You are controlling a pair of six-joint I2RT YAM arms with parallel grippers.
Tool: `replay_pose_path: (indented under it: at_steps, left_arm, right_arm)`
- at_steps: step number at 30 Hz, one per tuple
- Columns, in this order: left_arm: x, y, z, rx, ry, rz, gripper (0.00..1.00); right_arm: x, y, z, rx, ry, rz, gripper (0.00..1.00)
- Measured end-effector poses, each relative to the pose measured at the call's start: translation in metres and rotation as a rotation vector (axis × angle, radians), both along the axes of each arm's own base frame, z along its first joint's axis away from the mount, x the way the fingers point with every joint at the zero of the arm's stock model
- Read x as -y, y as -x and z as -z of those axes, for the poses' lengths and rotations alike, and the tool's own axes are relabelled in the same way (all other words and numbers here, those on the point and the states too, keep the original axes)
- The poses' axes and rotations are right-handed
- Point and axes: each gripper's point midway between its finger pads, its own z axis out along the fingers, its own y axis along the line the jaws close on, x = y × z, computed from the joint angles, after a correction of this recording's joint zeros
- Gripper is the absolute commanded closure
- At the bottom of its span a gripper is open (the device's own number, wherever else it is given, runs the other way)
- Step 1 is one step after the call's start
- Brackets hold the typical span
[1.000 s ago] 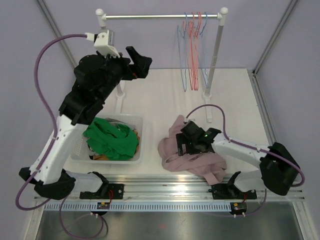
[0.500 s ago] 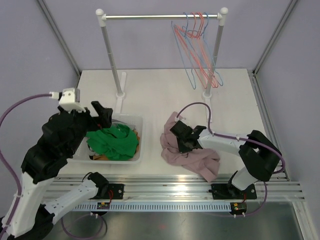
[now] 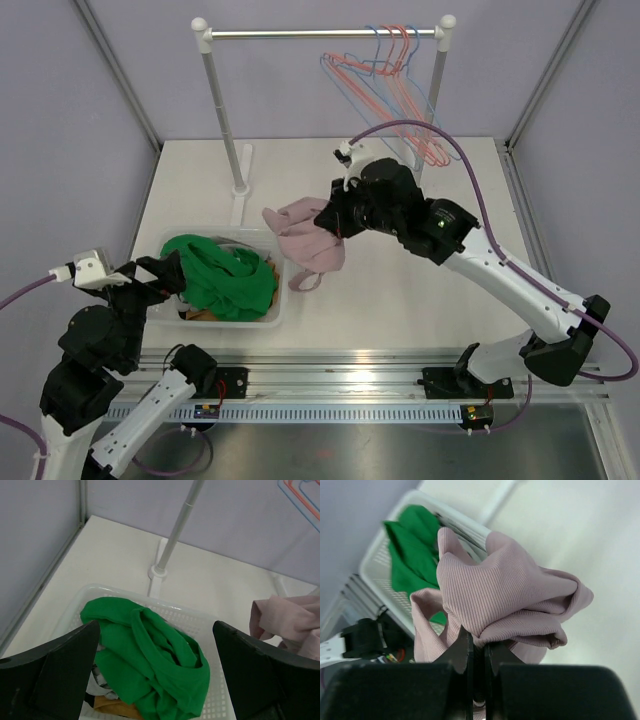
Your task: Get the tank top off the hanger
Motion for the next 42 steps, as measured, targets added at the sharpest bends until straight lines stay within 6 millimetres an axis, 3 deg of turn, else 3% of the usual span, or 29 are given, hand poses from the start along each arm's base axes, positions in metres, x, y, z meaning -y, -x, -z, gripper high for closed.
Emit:
replay_pose_path:
  at_steps: [4,6,10,13,18,23,26,28,30,32,38,39,41,42]
  left_arm:
    - [-0.022,0.008,-0.001,0.044,0.030,-0.110,0.01]
    - [-0.033,0.014,-0.004,0.077,0.052,-0.165,0.01]
    - [-0.049,0.023,-0.008,0.127,0.082,-0.257,0.01]
    - [-0.055,0.026,-0.009,0.140,0.087,-0.309,0.01]
    - [-0.063,0.028,-0.005,0.141,0.080,-0.385,0.01]
    - [-0.068,0.030,-0.005,0.151,0.082,-0.423,0.01]
    - [-0.069,0.033,-0.005,0.163,0.087,-0.426,0.01]
    - [-0.070,0.034,-0.006,0.172,0.091,-0.426,0.01]
    - [-0.070,0.035,-0.007,0.177,0.094,-0.426,0.01]
    - [-0.070,0.035,-0.006,0.177,0.094,-0.426,0.01]
    - [-0.070,0.035,-0.005,0.176,0.093,-0.426,0.01]
    - [-0.070,0.035,-0.006,0.176,0.094,-0.426,0.01]
    - [-0.070,0.035,-0.006,0.176,0.093,-0.425,0.01]
    - [-0.070,0.036,-0.006,0.173,0.092,-0.425,0.01]
  right_arm:
    - [-0.032,0.002,-0.056,0.083,-0.102,-0.149,1.00]
    - [-0.046,0.003,-0.072,0.111,-0.137,-0.212,1.00]
    - [-0.083,-0.001,-0.087,0.143,-0.182,-0.329,1.00]
    - [-0.122,-0.005,-0.080,0.152,-0.184,-0.405,1.00]
    - [-0.184,0.010,-0.026,0.125,-0.113,-0.538,1.00]
    - [-0.227,0.014,0.058,0.077,0.005,-0.625,1.00]
    - [-0.244,0.004,0.119,0.027,0.078,-0.652,1.00]
    - [-0.245,0.004,0.167,-0.044,0.127,-0.680,1.00]
    - [-0.241,0.013,0.202,-0.112,0.143,-0.716,1.00]
    - [-0.239,0.020,0.212,-0.141,0.131,-0.742,1.00]
    - [-0.241,0.021,0.208,-0.144,0.104,-0.762,0.97]
    - [-0.241,0.022,0.208,-0.145,0.104,-0.762,0.74]
    - [-0.239,0.023,0.204,-0.152,0.108,-0.762,0.62]
    - [-0.239,0.023,0.202,-0.156,0.111,-0.760,0.48]
